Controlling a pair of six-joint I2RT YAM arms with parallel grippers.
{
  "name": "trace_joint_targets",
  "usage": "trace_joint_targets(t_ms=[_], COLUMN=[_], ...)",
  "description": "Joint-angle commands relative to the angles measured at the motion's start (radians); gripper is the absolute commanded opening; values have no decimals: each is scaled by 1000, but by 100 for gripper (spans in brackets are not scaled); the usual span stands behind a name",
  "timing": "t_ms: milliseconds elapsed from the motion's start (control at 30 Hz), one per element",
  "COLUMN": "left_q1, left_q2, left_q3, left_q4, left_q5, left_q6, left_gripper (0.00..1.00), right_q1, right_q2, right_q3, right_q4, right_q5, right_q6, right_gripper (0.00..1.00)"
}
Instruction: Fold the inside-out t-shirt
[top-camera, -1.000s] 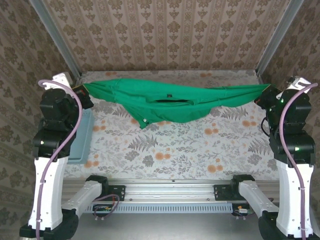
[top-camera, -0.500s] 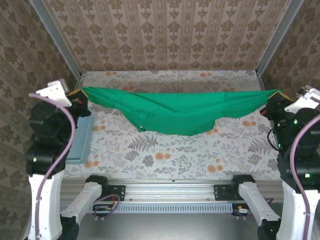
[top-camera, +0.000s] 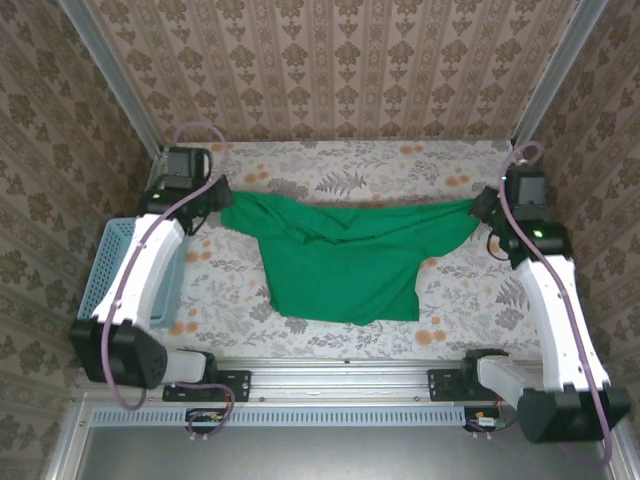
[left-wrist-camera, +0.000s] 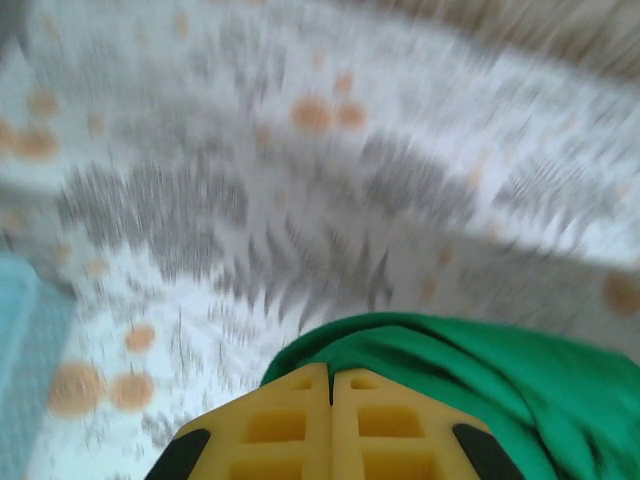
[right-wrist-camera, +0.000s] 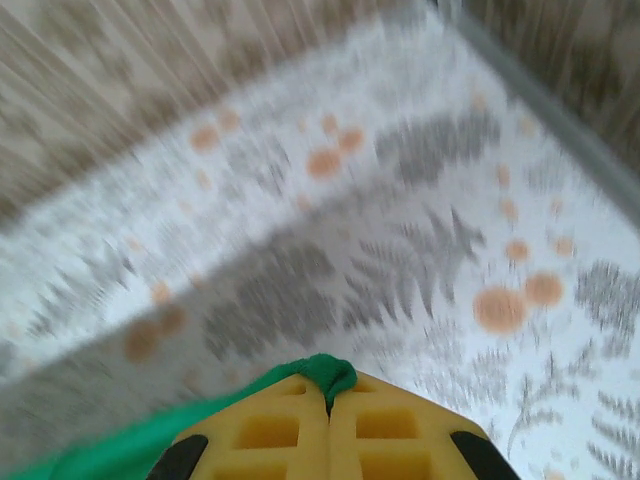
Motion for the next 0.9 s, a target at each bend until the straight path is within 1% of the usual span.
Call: trace_joint_targets(t_ms=[0, 133, 233, 300, 400, 533, 667, 767, 867], left_q1=[8, 8, 7, 3, 0, -1, -1, 0, 3], left_q2=[-65, -186, -349, -489, -631, -728, -825, -871, -867], left_q3=[-31, -87, -124, -153, -142, -80, -24, 43, 135], left_q4=[-5, 44, 91, 135, 146, 141, 179, 203, 198], left_q5=[40, 48, 60, 60, 59, 119, 169, 194, 207], left_q6=[-27, -2, 2, -4, -1, 6, -8, -13, -10], left_gripper=[0, 0, 0, 0, 0, 0, 0, 0, 0], right_q1=[-6, -8, -8, -9, -9, -9, -8, -8, -8], right_q2=[-5, -57, -154, -243, -354, -450, -519, -536, -521], right_q3=[-27, -9, 34, 67, 139, 253, 377, 495, 611], right_q4=[46, 32, 9, 0, -26, -69, -97, -121, -139], right_q5=[-18, -38, -66, -83, -94, -114, -145, -138, -95], right_q6=[22, -8, -23, -27, -35, -47, -49, -49, -55], right_gripper=[0, 0, 0, 0, 0, 0, 0, 0, 0])
